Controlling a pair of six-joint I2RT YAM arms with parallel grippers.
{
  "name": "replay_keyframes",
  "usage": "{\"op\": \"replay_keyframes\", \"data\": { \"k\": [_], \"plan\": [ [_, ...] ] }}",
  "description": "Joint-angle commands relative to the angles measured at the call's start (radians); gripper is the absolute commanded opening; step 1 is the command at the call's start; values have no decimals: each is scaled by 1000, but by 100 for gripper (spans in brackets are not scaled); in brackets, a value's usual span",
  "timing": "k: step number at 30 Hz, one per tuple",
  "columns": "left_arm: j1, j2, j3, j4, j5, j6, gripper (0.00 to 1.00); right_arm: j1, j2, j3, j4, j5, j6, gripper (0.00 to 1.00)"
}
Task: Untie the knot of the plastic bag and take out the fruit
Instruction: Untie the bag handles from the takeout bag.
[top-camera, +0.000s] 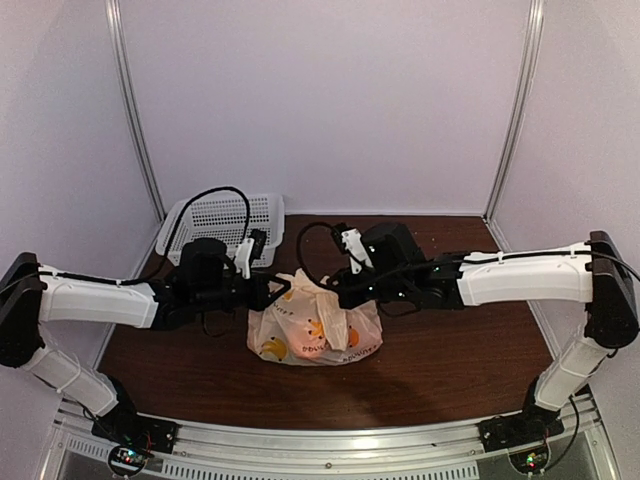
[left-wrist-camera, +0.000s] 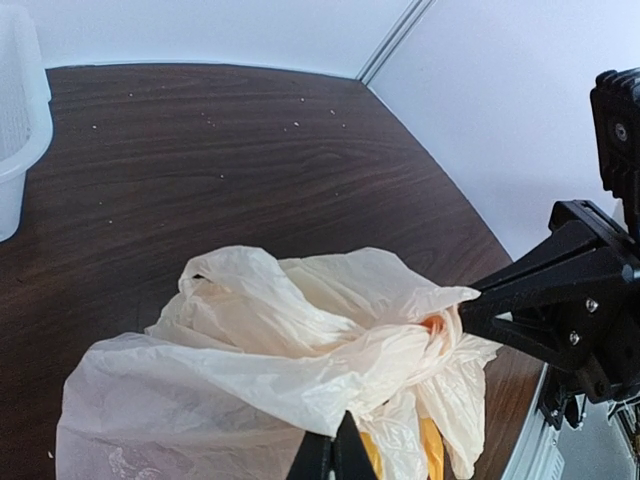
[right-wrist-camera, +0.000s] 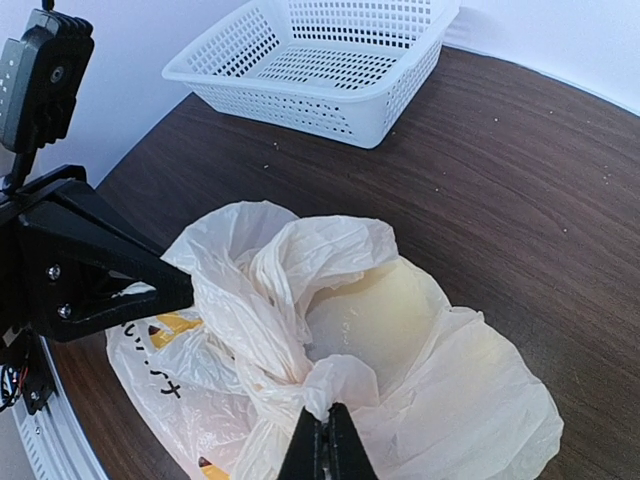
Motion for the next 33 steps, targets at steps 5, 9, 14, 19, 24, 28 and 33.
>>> {"op": "replay_keyframes", "data": {
  "k": [5,9,14,19,24,28,33],
  "plan": [
    [17,-40,-19,-8,-59,-8,0,-29,-79,-62,-33,121,30,0],
    [20,-39,-21,-15,-65,-8,0,-32,-87,-82,-31,128,37,0],
    [29,-44,-30,-33,-78,-15,0,-38,-96,-109,-24,140,48,0],
    [40,-50,-43,-45,-92,-26,0,-45,-105,-133,-16,144,57,0],
    [46,-47,-48,-43,-85,-31,0,-51,-105,-147,-6,141,63,0],
    [46,-42,-49,-42,-87,-32,0,-53,-103,-155,-2,141,66,0],
    [60,-32,-55,-65,-111,-65,0,-62,-110,-169,-1,143,74,0]
  ]
}}
